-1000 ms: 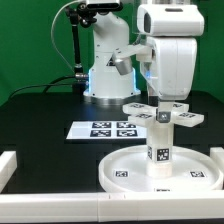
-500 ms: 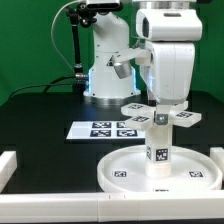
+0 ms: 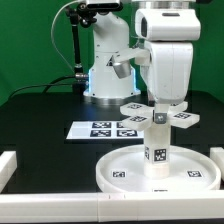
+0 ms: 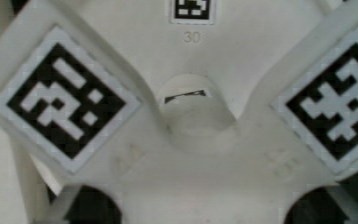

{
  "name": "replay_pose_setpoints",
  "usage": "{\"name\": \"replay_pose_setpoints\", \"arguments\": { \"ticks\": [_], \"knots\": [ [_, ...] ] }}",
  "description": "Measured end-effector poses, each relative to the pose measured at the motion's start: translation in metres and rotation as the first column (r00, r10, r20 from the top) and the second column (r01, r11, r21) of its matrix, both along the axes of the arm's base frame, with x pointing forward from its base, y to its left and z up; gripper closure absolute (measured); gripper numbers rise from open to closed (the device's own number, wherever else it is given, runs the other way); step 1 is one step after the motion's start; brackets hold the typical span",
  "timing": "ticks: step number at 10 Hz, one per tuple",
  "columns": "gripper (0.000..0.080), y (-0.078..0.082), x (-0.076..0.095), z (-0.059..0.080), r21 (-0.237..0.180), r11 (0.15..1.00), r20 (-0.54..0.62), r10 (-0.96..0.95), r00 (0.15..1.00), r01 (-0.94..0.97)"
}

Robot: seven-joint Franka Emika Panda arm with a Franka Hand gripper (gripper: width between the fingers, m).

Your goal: Assemble round table

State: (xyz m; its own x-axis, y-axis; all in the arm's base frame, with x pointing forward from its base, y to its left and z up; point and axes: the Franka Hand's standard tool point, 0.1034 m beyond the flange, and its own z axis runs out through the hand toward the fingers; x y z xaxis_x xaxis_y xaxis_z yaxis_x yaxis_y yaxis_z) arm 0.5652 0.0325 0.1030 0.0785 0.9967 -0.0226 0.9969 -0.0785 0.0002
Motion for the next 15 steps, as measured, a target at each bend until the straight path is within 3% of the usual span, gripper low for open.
{"name": "replay_pose_setpoints", "arguments": {
  "ticks": [2, 4, 7, 13, 15],
  "knots": [
    [0.0356, -0.0031, -0.0012, -0.0004, -0.003, 0.981, -0.002, -0.192, 0.981, 0.192],
    [0.0354, -0.0029, -0.0028, -0.0008, -0.002, 0.912, 0.003, -0.411, 0.912, 0.411],
    [0.0354, -0.0018, -0.0065, -0.0013, 0.008, 0.732, 0.017, -0.681, 0.732, 0.681],
    [0.0354, -0.0014, -0.0067, -0.0017, 0.014, 0.442, 0.020, -0.897, 0.442, 0.897],
    [0.0354, 0.0026, -0.0088, -0.0022, 0.030, 0.123, 0.006, -0.992, 0.123, 0.992]
  ]
}}
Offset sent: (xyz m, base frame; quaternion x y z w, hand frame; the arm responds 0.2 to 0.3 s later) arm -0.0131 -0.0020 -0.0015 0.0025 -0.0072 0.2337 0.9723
